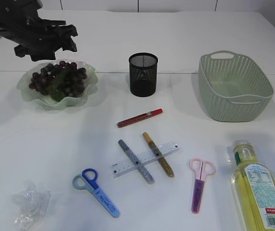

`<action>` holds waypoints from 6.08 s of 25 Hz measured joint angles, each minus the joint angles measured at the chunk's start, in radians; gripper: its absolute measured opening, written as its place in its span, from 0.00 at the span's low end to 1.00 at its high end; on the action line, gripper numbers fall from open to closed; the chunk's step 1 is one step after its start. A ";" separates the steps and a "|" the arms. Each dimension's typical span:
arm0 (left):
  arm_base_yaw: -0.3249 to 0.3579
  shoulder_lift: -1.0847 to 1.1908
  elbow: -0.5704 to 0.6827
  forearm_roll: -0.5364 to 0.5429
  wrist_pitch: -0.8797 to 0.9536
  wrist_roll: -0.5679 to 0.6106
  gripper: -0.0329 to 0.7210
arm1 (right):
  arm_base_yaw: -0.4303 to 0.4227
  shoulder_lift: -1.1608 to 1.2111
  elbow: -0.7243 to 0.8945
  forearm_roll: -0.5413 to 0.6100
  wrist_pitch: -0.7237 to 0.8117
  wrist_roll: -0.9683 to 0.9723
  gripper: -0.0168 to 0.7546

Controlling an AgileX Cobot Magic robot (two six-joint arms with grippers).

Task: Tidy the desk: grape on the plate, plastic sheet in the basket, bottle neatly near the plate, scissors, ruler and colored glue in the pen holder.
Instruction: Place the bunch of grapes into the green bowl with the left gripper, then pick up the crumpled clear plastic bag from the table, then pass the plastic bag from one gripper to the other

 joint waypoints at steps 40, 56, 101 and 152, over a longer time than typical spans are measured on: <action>0.000 -0.858 0.560 0.068 0.793 0.203 0.55 | 0.000 0.002 0.000 0.091 0.011 0.000 0.69; 0.000 -0.844 0.976 -0.214 0.430 0.332 0.85 | 0.000 0.002 0.000 0.091 0.013 0.000 0.69; -0.064 -0.363 0.974 -0.368 0.155 0.382 0.21 | 0.000 0.002 0.000 0.091 0.016 0.000 0.69; -0.353 -0.769 0.794 -1.416 0.509 1.147 0.19 | 0.000 0.154 0.000 1.015 0.028 -0.441 0.69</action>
